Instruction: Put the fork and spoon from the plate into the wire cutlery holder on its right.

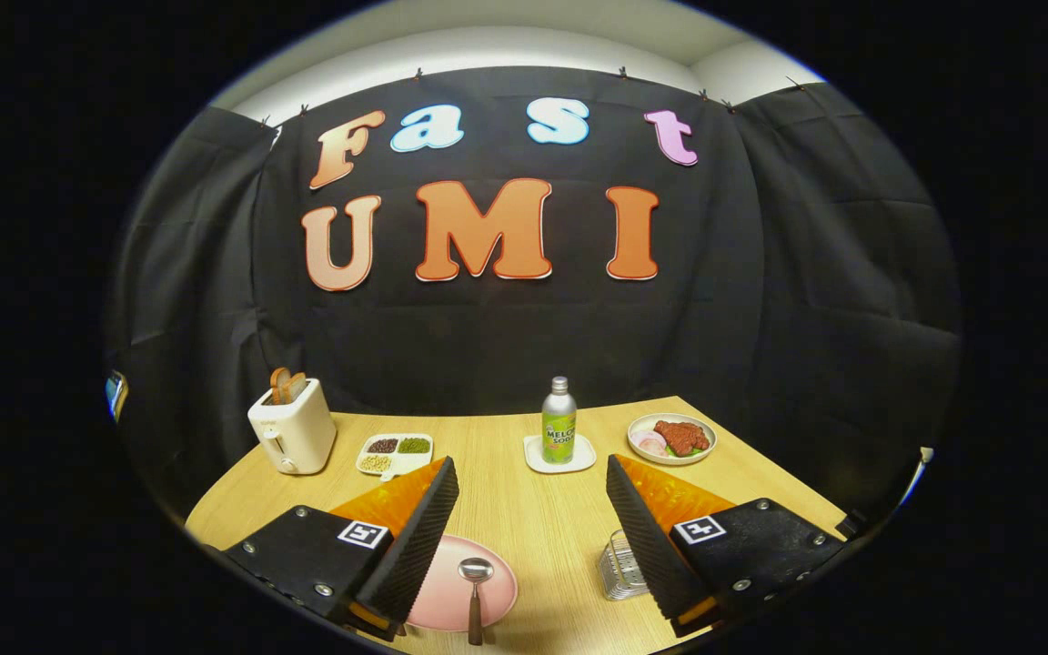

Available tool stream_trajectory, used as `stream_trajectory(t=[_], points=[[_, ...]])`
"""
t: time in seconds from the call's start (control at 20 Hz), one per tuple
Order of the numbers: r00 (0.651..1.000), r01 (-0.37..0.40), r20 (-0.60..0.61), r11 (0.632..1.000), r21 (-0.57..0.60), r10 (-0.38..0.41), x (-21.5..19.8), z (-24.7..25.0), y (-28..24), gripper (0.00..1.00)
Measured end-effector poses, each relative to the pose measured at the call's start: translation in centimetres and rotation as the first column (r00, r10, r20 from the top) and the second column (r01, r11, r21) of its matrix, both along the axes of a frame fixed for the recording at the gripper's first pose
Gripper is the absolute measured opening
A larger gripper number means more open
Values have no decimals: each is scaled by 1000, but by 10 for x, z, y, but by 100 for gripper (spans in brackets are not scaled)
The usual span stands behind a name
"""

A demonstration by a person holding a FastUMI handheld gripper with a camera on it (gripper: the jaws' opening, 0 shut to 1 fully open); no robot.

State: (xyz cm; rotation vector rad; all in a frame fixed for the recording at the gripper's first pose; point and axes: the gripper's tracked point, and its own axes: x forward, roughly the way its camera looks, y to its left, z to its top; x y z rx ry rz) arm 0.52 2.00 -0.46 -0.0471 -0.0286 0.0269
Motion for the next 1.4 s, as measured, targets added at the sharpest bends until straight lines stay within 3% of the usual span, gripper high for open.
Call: stream_trajectory(t=[0.55,0.8,1.2,1.4], points=[[984,-80,-165,994,-72,67,12,-105,39,98],[960,-114,-268,986,-121,78,16,-155,48,93],[929,-145,-364,969,-201,63,19,-203,56,58],[908,-132,-416,974,-185,44,22,-219,52,39]])
